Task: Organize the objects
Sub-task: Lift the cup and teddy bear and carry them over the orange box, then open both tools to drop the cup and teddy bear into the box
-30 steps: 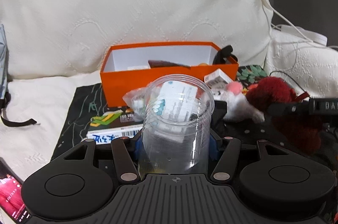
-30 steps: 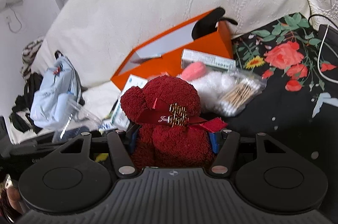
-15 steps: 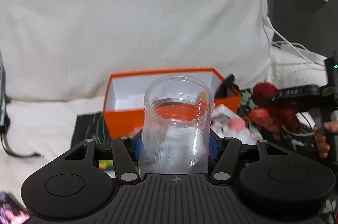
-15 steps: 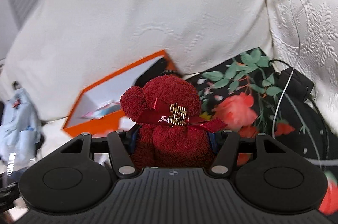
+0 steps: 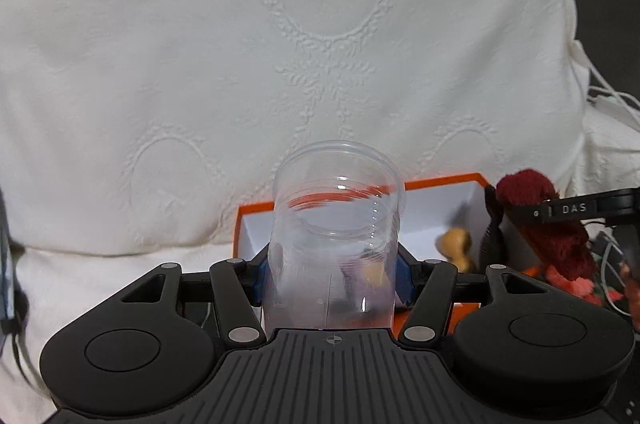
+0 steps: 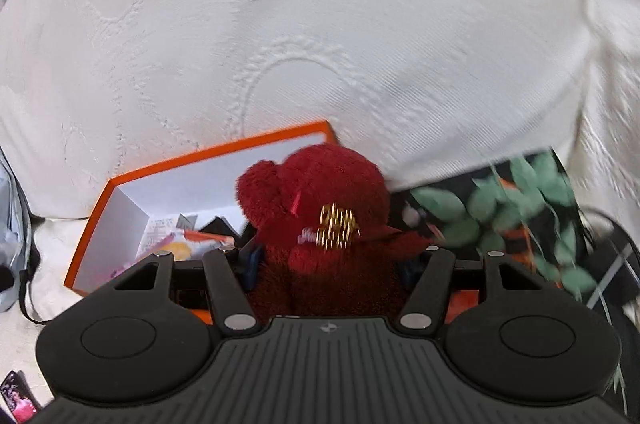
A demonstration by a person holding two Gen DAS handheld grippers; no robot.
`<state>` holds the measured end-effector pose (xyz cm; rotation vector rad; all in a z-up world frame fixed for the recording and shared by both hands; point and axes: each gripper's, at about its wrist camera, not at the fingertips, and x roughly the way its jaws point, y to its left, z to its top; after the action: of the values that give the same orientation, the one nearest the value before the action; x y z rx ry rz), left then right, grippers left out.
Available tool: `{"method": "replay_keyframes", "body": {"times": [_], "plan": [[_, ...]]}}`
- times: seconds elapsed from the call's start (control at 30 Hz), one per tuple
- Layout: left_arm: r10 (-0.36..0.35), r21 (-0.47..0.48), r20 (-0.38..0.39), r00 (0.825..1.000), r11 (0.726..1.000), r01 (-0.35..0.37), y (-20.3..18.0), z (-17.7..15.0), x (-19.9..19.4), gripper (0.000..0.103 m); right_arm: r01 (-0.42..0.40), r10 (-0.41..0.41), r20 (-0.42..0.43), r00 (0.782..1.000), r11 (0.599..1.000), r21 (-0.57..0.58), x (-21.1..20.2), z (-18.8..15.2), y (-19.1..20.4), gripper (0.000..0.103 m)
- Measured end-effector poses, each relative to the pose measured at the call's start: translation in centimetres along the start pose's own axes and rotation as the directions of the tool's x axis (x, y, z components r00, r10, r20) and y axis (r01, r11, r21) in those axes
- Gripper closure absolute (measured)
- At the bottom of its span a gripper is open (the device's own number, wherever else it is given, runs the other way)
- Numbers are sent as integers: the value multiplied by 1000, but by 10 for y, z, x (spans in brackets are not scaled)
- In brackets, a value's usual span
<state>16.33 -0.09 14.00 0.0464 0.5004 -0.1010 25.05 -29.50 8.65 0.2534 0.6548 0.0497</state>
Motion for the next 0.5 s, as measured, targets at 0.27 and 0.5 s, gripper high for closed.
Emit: {"method": "replay_keyframes", "body": {"times": [0.27,0.5], "plan": [[17,-30,-73,997,999,-19,3,16,66,0,-57,60,29,998,995,-81,25,26,46,39],[44,-92,-238,970,994,-67,4,7,118,0,-75,74,-17,997,996,-53,70,21,71,19]]}}
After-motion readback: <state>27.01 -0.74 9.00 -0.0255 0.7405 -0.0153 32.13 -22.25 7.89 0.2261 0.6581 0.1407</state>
